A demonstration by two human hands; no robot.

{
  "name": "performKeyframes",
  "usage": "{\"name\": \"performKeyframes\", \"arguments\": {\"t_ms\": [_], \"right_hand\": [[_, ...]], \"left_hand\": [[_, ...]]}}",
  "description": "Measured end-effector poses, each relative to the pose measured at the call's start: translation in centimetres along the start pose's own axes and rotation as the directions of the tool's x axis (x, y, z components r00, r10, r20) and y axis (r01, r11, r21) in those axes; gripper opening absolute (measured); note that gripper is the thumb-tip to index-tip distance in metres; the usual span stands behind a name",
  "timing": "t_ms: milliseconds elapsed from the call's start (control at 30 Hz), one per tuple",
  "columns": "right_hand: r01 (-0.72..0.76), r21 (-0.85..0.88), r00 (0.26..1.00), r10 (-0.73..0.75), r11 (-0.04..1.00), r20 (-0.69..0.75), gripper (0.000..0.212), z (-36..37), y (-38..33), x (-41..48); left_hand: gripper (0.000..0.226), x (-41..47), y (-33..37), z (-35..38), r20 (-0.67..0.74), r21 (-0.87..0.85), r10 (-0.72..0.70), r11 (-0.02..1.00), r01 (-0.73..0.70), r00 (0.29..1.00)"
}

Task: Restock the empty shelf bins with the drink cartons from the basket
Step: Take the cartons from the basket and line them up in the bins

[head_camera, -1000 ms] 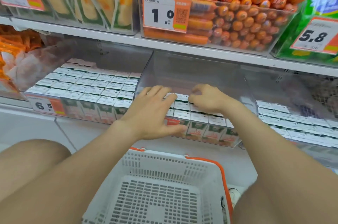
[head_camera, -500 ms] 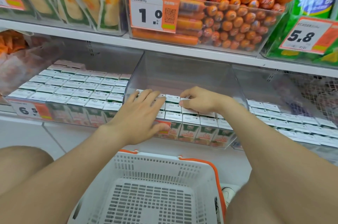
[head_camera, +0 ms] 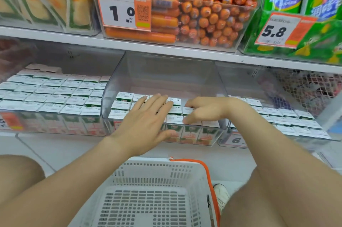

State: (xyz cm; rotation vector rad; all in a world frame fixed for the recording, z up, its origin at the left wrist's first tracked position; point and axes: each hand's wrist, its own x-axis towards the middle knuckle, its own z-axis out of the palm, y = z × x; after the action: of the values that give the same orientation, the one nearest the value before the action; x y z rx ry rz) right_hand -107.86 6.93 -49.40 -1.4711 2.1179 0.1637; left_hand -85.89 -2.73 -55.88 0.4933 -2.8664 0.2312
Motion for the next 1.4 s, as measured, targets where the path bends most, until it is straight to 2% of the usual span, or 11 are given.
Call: {"name": "performKeyframes", "arguments": {"t_ms": [200,400,533,600,833,900,967,1133,1200,1300,1400], "right_hand": [[0.02,0.046,0.994,-0.025,0.999,0.102,0.105,-0.7,-0.6,-0.7],[-0.009,-0.042,1.0,0.01,0.999,0.027,0.075,-0.2,-0.9,-0.5],[0.037,-0.076,0.999,-0.038,0.996,-0.012,0.134,0.3,-0.8,-1.0],[0.047,-0.077,0.994,-0.054,0.996,-0.095,0.143,0.0,-0.1,-2.1],[-0.056,-0.303,0.992,0.019,0.951,-0.121,0.103,1.7,0.2,-2.8],[-0.067,-0.283,0.995,0.044,0.957,-0.085,0.1,1.5,-0.4,-2.6],[-0.021,-0.199,0.997,0.005,0.98,-0.08,0.12,0.7,-1.0,-2.6],[0.153,0.028,0.983,-0.149,0.988,-0.11,0.145,-0.1,-3.4,-0.7],[0.153,0.09,0.987,-0.148,0.984,-0.066,0.143,0.0,-3.7,1.1],[0.155,0.176,0.986,-0.14,0.972,-0.094,0.106,0.1,-3.9,3.1],[0.137,0.158,0.983,-0.115,0.978,-0.142,0.126,0.1,-4.3,4.3]], "left_hand": [[0.077,0.7,1.0,1.1,0.007,0.131,-0.041,0.991,0.04,0.999],[0.074,0.7,1.1,1.1,0.011,0.142,-0.06,0.988,0.058,0.998],[0.068,0.7,0.7,1.0,-0.004,0.108,-0.018,0.994,0.018,1.0],[0.066,0.7,0.6,0.9,-0.017,0.064,-0.008,0.998,0.009,1.0],[0.062,-0.1,0.2,0.3,-0.021,-0.059,-0.018,0.998,0.017,1.0],[0.061,-0.4,-0.4,-0.1,-0.023,-0.111,-0.046,0.993,0.043,0.999],[0.065,-0.7,-1.2,-0.5,-0.029,-0.117,-0.066,0.991,0.062,0.997],[0.106,-1.5,-2.7,-0.7,0.045,-0.066,-0.157,0.985,0.16,0.987],[0.112,-1.7,-2.9,-0.3,0.068,-0.021,-0.162,0.986,0.164,0.984],[0.106,-1.9,-2.6,0.3,0.054,0.066,-0.184,0.981,0.18,0.981],[0.106,-1.8,-2.0,0.5,0.03,0.125,-0.25,0.962,0.244,0.968]]}}
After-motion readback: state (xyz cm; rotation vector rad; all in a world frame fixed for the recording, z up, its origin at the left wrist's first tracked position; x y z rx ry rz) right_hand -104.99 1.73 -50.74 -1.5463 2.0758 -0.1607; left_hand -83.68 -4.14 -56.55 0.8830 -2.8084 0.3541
